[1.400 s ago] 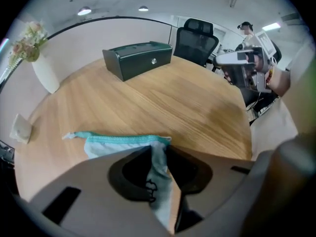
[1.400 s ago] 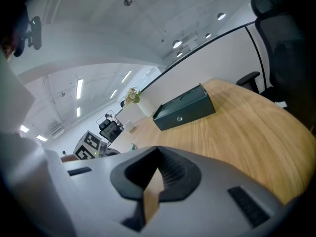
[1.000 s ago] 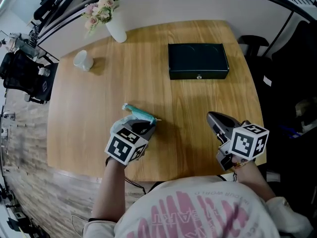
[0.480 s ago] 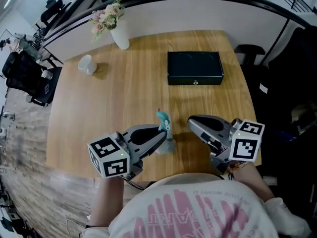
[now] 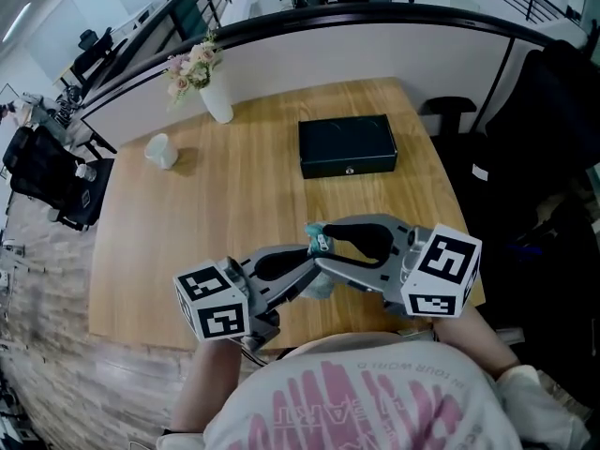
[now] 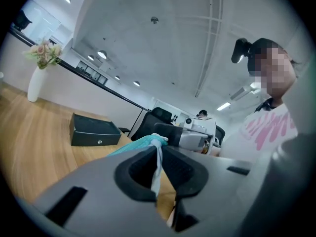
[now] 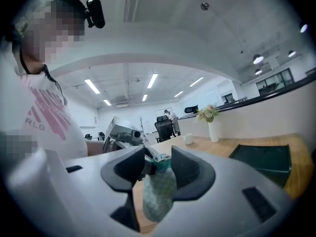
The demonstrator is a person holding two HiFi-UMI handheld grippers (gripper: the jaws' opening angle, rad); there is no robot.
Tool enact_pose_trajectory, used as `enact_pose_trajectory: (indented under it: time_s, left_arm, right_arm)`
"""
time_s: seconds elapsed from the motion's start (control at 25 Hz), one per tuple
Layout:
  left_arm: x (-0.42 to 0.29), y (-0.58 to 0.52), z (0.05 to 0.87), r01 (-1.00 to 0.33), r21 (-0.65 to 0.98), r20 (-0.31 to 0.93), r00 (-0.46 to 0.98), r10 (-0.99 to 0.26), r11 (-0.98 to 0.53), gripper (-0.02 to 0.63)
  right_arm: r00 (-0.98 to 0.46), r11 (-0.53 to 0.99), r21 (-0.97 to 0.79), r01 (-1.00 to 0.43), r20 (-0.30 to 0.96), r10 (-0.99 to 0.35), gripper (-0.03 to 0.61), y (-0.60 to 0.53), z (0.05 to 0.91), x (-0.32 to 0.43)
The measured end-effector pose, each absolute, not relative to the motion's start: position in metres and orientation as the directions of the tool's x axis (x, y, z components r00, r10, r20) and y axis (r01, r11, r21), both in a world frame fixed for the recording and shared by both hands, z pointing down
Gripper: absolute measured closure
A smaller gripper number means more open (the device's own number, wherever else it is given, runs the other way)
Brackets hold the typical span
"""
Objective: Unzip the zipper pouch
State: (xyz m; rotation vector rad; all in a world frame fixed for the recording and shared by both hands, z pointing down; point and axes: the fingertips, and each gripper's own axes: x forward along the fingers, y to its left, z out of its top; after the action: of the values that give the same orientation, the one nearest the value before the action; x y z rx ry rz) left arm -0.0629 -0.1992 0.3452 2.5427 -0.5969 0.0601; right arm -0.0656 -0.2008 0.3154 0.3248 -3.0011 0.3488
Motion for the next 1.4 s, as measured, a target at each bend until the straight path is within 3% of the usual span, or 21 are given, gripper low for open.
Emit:
enact_pose_trajectory:
  time_s: [0.12, 0.16, 0.28, 0.36, 0.56, 0.88, 1.4]
  left_arm:
    - [-0.064, -0.190, 0.340, -0.395, 0.477, 0.139, 0.916, -0.376, -0.785, 0.580]
    - [-0.065, -0.185, 0.339, -0.381, 0.474, 0.132, 0.922, -0.364, -0.794, 0.580]
    - [-0.067, -0.169, 0.333, -0.339, 0.461, 0.110, 0.939, -0.327, -0.820, 0.581]
    - [-0.069, -0.161, 0.329, -0.316, 0.455, 0.088, 0.946, -0.311, -0.832, 0.581]
    - [-0.067, -0.139, 0.323, -0.268, 0.433, 0.055, 0.961, -0.271, -0.861, 0.583]
    - [-0.071, -0.126, 0.318, -0.286, 0.421, 0.039, 0.954, -0.298, -0.861, 0.583]
    - [-0.072, -0.112, 0.330, -0.340, 0.332, 0.116, 0.941, -0.319, -0.880, 0.593]
  right_arm:
    - [-0.977, 0.961, -0.199, -0.190, 0.130, -0.167, 0.426, -0.193, 0.312, -0.067]
    - [-0.978, 0.962, -0.202, -0.182, 0.136, -0.156, 0.480, -0.190, 0.312, -0.067]
    - [-0.988, 0.960, -0.254, -0.119, 0.128, -0.089, 0.482, -0.178, 0.308, -0.068]
    - [-0.996, 0.946, -0.318, -0.066, 0.080, -0.043, 0.488, -0.171, 0.301, -0.068]
    - [-0.999, 0.898, -0.439, 0.008, -0.040, -0.011, 0.574, -0.163, 0.287, -0.065]
    - [-0.999, 0.915, -0.401, -0.035, -0.010, -0.043, 0.575, -0.149, 0.285, -0.073]
    - [-0.992, 0.859, -0.501, -0.104, -0.011, -0.127, 0.577, -0.149, 0.302, -0.070]
